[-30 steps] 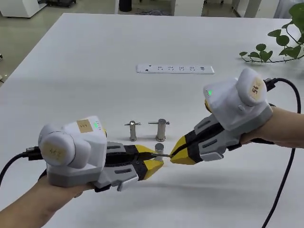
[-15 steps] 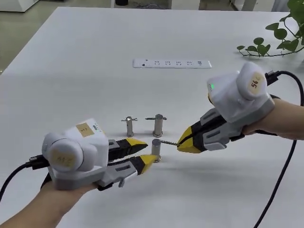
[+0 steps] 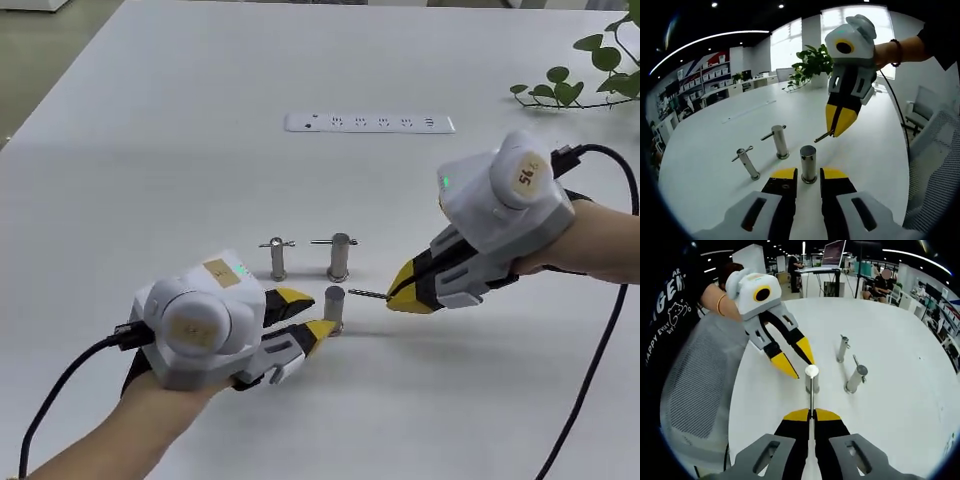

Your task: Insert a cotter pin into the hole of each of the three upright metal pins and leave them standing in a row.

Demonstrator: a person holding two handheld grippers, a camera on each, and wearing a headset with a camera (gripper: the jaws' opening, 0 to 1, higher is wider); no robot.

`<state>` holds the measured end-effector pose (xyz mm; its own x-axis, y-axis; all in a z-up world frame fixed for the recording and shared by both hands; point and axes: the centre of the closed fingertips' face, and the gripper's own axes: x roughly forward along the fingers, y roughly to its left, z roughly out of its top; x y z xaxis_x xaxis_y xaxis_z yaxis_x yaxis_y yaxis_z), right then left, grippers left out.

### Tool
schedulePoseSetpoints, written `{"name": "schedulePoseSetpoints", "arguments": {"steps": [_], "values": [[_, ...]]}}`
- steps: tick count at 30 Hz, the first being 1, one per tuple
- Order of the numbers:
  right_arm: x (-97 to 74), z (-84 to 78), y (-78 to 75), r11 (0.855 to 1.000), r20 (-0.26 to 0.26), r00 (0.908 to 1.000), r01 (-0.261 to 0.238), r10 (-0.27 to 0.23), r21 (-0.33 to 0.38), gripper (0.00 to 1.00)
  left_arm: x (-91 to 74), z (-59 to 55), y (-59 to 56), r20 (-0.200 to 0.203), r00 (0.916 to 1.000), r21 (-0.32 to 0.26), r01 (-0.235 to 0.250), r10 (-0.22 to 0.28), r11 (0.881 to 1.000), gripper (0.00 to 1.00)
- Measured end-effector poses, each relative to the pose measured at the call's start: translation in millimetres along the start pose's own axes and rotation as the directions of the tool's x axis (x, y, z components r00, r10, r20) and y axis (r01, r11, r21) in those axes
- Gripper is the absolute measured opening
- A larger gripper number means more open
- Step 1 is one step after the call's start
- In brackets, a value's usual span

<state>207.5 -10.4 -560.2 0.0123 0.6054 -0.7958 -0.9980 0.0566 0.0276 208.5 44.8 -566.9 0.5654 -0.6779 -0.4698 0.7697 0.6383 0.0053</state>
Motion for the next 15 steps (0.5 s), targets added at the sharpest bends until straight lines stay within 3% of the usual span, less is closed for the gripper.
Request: {"name": "schedulePoseSetpoints", "arguments": {"steps": [15], "values": [[8.7,-2.2,-2.3,1.000,-0.017,0.9994,-0.030,0.030,-0.002,0.00,19.2,-5.6,-0.4,-0.026,0.9996,-0.008,0.003,-0.003,1.000,0.14]]}}
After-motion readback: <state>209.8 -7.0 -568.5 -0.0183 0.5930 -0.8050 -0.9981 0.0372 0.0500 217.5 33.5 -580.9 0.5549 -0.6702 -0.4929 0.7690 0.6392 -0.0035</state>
